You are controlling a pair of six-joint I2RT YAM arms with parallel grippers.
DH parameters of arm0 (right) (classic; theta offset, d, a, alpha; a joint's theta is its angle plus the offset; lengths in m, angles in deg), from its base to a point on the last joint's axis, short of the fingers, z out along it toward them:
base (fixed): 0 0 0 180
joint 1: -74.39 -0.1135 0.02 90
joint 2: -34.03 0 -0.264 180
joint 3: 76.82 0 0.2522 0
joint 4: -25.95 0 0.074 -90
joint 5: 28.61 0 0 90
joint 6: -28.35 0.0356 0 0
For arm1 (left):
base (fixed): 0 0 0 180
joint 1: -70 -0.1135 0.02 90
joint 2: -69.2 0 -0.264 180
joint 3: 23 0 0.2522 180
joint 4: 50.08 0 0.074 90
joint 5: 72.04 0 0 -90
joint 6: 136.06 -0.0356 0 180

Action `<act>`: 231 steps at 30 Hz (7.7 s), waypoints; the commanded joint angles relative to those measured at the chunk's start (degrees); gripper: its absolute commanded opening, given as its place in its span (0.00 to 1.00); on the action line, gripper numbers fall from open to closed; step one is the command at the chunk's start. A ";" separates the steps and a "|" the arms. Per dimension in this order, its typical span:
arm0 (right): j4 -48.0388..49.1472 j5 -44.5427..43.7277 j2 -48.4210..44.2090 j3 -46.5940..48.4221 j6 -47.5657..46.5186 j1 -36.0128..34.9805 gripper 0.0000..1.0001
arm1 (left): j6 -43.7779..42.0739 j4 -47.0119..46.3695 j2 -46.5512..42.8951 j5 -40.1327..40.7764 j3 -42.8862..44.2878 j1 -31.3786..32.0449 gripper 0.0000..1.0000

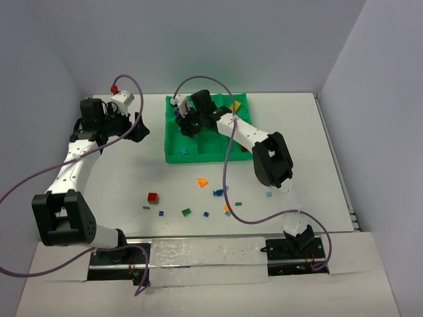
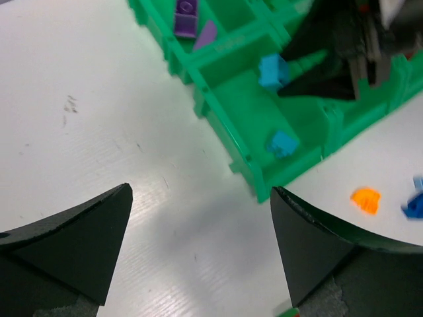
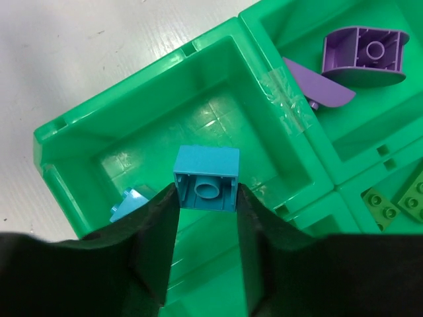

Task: Sort the legos into containers by color

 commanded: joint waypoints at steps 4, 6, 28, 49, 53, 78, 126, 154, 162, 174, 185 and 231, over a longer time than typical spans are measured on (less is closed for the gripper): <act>2.24 -0.40 -0.37 1.14 -1.51 -1.24 0.70 | -29.75 21.98 -3.81 -16.25 -1.29 -1.17 0.93; 2.86 -0.57 -0.96 0.33 -0.88 -1.17 0.75 | -37.42 27.83 -3.77 -18.55 -1.17 -1.24 0.93; 7.18 2.81 -24.51 -14.65 18.97 13.44 1.00 | -71.16 41.43 -3.02 -11.52 -11.62 8.39 0.87; 4.40 1.01 -31.46 -23.97 15.33 20.03 1.00 | -74.44 35.41 -0.28 -0.62 -18.76 13.99 0.82; 4.33 0.83 -31.48 -24.48 15.25 20.47 1.00 | -73.66 33.32 -0.23 0.16 -19.82 14.62 0.80; 3.42 10.29 -34.19 -27.76 9.57 21.64 1.00 | -63.26 30.98 1.03 -10.16 -11.38 14.53 0.23; -15.11 46.90 -20.91 -1.52 -15.22 5.60 0.59 | 0.58 -14.61 2.96 -35.99 6.25 14.76 0.03; -16.69 39.52 -18.97 -1.07 -12.78 5.07 0.66 | 2.13 -18.12 1.64 -34.33 5.36 14.67 0.01; -15.56 40.66 -18.98 -1.07 -12.08 5.16 0.14 | 1.36 -17.05 1.64 -33.73 5.46 14.75 0.01; -19.82 36.82 -20.25 -7.54 -16.63 10.95 0.00 | 12.82 -27.76 1.43 -29.84 6.58 6.17 0.00; 6.49 17.06 -13.95 -5.90 6.36 15.29 0.00 | 10.60 -21.91 1.90 -19.46 6.83 5.20 0.00; 4.99 40.09 -14.41 1.89 38.04 13.73 0.94 | -23.12 -25.64 0.90 -14.46 -3.03 17.50 0.09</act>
